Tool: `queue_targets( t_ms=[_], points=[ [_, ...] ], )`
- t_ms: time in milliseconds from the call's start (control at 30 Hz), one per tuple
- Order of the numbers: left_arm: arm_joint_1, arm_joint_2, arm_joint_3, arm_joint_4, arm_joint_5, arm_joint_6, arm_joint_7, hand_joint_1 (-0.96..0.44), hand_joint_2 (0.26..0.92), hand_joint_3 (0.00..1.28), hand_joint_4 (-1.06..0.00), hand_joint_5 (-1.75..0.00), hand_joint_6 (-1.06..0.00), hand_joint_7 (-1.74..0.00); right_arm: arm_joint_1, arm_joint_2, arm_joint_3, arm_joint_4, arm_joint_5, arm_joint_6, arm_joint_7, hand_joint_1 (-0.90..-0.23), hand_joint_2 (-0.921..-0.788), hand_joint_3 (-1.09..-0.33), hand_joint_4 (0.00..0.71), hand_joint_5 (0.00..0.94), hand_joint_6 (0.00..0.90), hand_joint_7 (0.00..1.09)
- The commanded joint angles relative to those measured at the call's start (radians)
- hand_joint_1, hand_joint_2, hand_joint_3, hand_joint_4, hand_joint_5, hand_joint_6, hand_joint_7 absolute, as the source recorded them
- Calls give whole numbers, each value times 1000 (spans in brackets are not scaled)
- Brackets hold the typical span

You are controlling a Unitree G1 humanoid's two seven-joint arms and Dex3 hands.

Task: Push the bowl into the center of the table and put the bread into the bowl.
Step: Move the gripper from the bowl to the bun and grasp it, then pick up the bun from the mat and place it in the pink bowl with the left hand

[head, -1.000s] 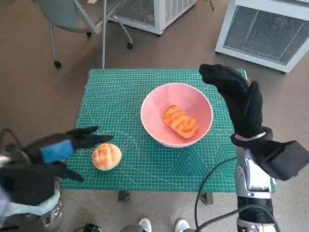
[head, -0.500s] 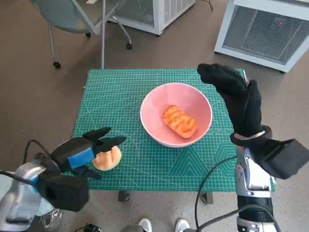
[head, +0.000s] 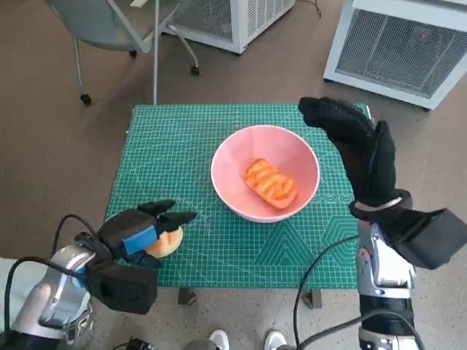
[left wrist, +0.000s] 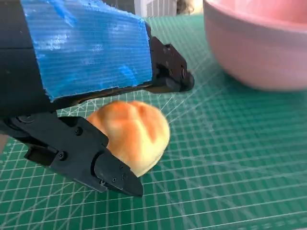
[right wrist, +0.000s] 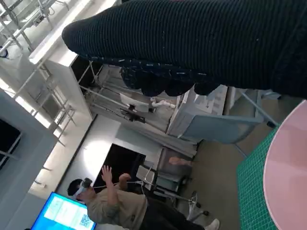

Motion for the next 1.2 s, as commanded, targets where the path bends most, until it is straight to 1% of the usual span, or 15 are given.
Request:
queue_targets(
  t_ms=[33,67,100,200,333,533,667,933,1067,1200],
  points=[
    [-29,24,-13,2,36,16,-19,-53,892,54,-717,-576,-609,-867,13,-9,-3,4,2,11,10,-671,-921,-685,94,0,-1,473],
    [-30,28,-11,-3,37,20,-24,-33,901,49,-735,-745,-614,-992,14,-10,-3,4,2,10,11,-669,-921,-685,94,0,-1,473],
    [-30,31,-6,-11,32,26,-33,-21,907,46,-746,-853,-617,-1072,14,-10,-4,5,2,10,11,-668,-921,-685,94,0,-1,473],
    [-30,37,8,-30,15,45,-55,-6,914,42,-752,-984,-630,-1166,15,-11,-5,4,1,9,11,-666,-921,-685,94,0,-1,473],
    [-29,41,28,-48,-9,59,-64,0,919,44,-740,-1066,-630,-1192,15,-11,-7,6,0,8,11,-665,-921,-685,94,0,-1,473],
    [-36,43,66,-61,-49,69,-71,2,920,52,-734,-1100,-614,-1198,17,-10,-8,13,-7,-3,11,-667,-921,-688,95,1,-1,474],
    [-48,44,86,-54,-73,57,-65,2,920,59,-732,-1085,-603,-1227,16,-10,-8,18,-10,-10,11,-666,-921,-695,96,1,-1,476],
    [-98,35,138,-56,-143,40,-54,2,920,63,-723,-1068,-605,-1250,14,-9,-9,21,-7,-8,9,-664,-921,-700,96,1,-1,477],
    [-135,27,162,-86,-172,63,-57,2,920,63,-721,-1075,-606,-1244,11,-9,-10,23,-8,-5,7,-664,-921,-700,96,1,-1,477],
    [-189,10,186,-132,-203,112,-59,3,920,62,-724,-1082,-605,-1238,9,-10,-10,27,-9,-5,8,-664,-921,-701,96,1,-1,476]
  ],
)
